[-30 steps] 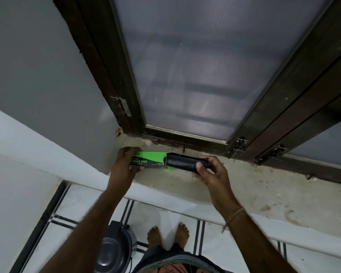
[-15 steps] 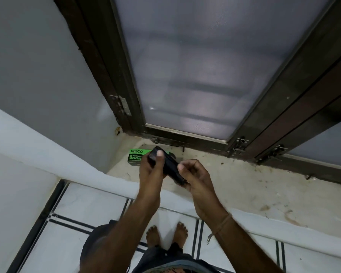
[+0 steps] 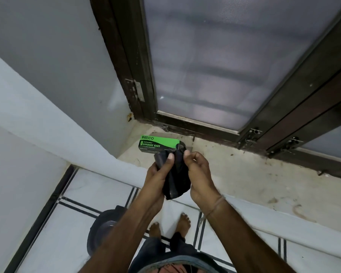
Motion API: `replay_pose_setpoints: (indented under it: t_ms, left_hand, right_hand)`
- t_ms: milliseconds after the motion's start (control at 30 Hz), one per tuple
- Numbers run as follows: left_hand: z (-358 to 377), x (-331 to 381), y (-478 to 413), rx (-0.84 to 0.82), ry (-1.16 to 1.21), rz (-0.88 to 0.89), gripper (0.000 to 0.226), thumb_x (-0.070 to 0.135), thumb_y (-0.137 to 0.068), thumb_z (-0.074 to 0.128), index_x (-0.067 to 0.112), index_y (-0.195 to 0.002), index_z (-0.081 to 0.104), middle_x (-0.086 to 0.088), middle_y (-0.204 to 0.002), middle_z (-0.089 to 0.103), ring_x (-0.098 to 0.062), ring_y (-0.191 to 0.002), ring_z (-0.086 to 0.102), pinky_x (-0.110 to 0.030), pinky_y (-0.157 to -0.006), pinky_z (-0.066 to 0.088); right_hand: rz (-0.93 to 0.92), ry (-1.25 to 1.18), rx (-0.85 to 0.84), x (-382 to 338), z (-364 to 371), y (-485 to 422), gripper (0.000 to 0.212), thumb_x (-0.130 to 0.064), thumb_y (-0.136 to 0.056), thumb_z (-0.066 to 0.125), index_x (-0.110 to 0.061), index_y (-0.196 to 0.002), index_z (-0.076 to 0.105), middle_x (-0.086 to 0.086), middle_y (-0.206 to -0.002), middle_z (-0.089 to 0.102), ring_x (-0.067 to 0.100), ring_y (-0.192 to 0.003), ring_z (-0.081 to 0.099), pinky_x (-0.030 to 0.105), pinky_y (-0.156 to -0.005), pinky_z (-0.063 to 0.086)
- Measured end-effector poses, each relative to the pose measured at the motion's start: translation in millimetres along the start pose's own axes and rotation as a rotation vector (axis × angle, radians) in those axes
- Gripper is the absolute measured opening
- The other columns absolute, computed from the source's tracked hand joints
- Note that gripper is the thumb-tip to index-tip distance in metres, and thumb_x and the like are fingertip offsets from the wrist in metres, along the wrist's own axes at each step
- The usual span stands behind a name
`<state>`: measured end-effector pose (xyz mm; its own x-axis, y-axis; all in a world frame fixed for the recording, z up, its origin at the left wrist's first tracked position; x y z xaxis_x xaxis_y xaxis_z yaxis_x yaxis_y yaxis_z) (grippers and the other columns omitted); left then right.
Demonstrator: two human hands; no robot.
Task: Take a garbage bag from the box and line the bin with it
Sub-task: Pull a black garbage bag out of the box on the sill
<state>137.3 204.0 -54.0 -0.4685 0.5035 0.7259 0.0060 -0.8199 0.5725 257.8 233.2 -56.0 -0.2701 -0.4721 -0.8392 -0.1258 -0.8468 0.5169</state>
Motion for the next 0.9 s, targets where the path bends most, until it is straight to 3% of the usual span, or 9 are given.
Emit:
replay_pose_setpoints:
  t_ms: [200,333,433,500,567,667,733,800,900]
  left_hand:
    - [-4.8,0.1,10.1,-0.046,0.026,-0.086,0.05,0.043,-0.089,0.074,0.012,-0.127,0.071,-0.014,-0.12,0.078,-0.032,-0.111,0.075,-0.037,-0.083,0.063]
    - [-14.0,2.7,24.2,-0.099,0.054,-0.094,0.05,0.043,-0.091,0.074,0.009,-0.127,0.07,-0.015,-0.121,0.077,-0.03,-0.11,0.075,-0.036,-0.083,0.064]
    - [-30.5,11.2,37.7,-0.145,0.048,-0.049,0.053,0.05,-0.094,0.069,0.009,-0.128,0.069,-0.016,-0.123,0.076,-0.031,-0.114,0.074,-0.036,-0.087,0.063]
    - [-41.1,15.7,46.3,-0.166,0.043,-0.024,0.058,0.055,-0.092,0.07,0.009,-0.126,0.069,-0.017,-0.121,0.077,-0.031,-0.113,0.074,-0.035,-0.084,0.063]
    - [-56.0,17.0,56.3,-0.15,0.017,-0.013,0.063,0.059,-0.085,0.074,0.008,-0.121,0.071,-0.017,-0.116,0.078,-0.03,-0.108,0.076,-0.033,-0.079,0.063]
    - [-74.4,15.2,66.2,-0.12,-0.004,-0.022,0.059,0.057,-0.082,0.077,0.012,-0.119,0.072,-0.013,-0.112,0.08,-0.028,-0.102,0.078,-0.033,-0.072,0.063]
    - [-86.8,14.5,73.5,-0.104,-0.022,-0.023,0.055,0.053,-0.081,0.079,0.013,-0.119,0.073,-0.013,-0.109,0.081,-0.026,-0.096,0.079,-0.032,-0.069,0.062]
    - [-97.7,12.8,79.0,-0.09,-0.031,-0.026,0.048,0.048,-0.084,0.079,0.013,-0.117,0.074,-0.013,-0.108,0.081,-0.024,-0.091,0.079,-0.032,-0.07,0.062]
    - [-106.9,11.5,87.0,-0.103,-0.017,-0.026,0.039,0.044,-0.086,0.08,0.017,-0.114,0.076,-0.01,-0.11,0.081,-0.022,-0.094,0.079,-0.029,-0.07,0.062]
  right_hand:
    - [0.064,-0.118,0.184,-4.5,-10.6,4.0,0.014,-0.012,-0.11,0.046,-0.013,-0.099,0.054,0.015,-0.094,0.064,0.023,-0.078,0.059,0.03,-0.066,0.052]
    - [-0.103,-0.164,0.081,-18.0,5.3,26.4,0.031,-0.026,-0.112,0.043,-0.005,-0.109,0.066,0.012,-0.108,0.076,0.027,-0.098,0.072,0.041,-0.091,0.059]
    - [-0.267,0.234,-0.107,-17.6,26.8,52.7,0.041,-0.054,-0.097,0.065,-0.02,-0.118,0.072,-0.003,-0.119,0.078,0.014,-0.112,0.073,0.032,-0.099,0.057]
    - [-0.332,0.583,-0.118,-10.1,33.4,62.8,0.04,-0.061,-0.084,0.073,-0.025,-0.103,0.075,-0.012,-0.1,0.078,0.005,-0.095,0.073,0.03,-0.088,0.057]
    - [-0.36,0.679,-0.066,-5.6,37.2,72.5,0.034,-0.054,-0.086,0.074,-0.022,-0.077,0.069,-0.012,-0.07,0.068,0.007,-0.069,0.063,0.034,-0.071,0.05]
    - [-0.38,0.59,-0.017,-1.6,37.3,84.1,0.038,-0.042,-0.099,0.066,-0.016,-0.072,0.057,-0.004,-0.066,0.056,0.014,-0.067,0.051,0.038,-0.068,0.043]
    - [-0.322,0.407,-0.013,7.5,36.5,91.8,0.034,-0.032,-0.106,0.058,-0.002,-0.089,0.062,0.012,-0.082,0.066,0.02,-0.079,0.058,0.043,-0.076,0.05]
    - [-0.247,0.219,0.008,18.1,34.9,98.5,0.031,-0.022,-0.109,0.053,0.007,-0.102,0.062,0.016,-0.093,0.068,0.024,-0.089,0.062,0.041,-0.083,0.053]
    - [-0.189,0.102,-0.021,20.5,37.0,112.4,0.032,-0.025,-0.11,0.052,0.002,-0.11,0.069,0.014,-0.099,0.073,0.026,-0.094,0.066,0.037,-0.083,0.055]
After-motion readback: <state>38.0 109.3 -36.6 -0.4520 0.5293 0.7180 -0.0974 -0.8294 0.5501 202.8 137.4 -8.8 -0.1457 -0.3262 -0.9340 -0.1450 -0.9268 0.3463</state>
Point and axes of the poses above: each hand's wrist, its own y-axis away from the middle knuckle, its own z-axis out of the palm, x = y × z, the point moved 9 cm from there along -y, towards the middle knuckle
